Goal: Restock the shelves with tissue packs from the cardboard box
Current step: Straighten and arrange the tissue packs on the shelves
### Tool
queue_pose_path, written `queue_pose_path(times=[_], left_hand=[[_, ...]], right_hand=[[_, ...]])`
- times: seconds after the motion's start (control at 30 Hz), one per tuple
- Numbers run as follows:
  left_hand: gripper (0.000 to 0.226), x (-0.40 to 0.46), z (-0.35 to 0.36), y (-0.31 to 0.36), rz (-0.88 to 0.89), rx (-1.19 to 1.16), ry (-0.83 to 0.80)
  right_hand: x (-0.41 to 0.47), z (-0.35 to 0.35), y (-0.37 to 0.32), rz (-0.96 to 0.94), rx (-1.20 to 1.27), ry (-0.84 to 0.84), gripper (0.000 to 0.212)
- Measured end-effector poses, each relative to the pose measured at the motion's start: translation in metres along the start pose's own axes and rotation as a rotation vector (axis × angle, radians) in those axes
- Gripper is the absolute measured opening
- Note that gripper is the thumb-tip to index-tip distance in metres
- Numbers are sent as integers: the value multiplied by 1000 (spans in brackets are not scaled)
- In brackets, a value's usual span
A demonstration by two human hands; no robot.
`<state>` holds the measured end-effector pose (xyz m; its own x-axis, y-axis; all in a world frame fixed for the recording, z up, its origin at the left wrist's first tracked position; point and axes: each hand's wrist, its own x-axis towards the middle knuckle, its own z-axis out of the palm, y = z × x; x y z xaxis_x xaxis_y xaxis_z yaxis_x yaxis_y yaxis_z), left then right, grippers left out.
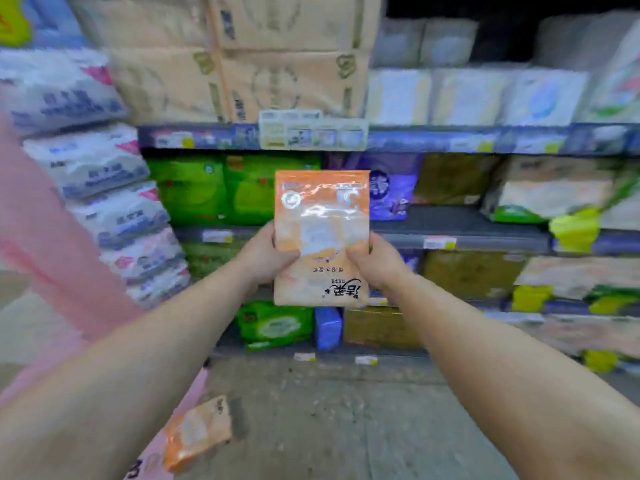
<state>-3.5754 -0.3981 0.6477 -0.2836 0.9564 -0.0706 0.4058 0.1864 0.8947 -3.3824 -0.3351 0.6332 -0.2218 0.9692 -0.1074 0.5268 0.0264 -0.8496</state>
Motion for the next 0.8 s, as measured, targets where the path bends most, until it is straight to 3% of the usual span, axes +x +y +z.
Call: queue_pose_path(times=[0.17,0.33,0.43,0.8], left_hand=[[40,-6,181,138,240,-6,-194],[49,-16,328,235,348,-41,-340],[60,-9,397,280,374,-21,-392],[60,73,605,406,537,-61,-561]], right_hand=[[-48,-212,73,65,-59,258,34],[-93,-367,135,129,-79,504,37],[-104,-437,166,156,-67,576,39],[-43,-613,261,242,-44,842,48]])
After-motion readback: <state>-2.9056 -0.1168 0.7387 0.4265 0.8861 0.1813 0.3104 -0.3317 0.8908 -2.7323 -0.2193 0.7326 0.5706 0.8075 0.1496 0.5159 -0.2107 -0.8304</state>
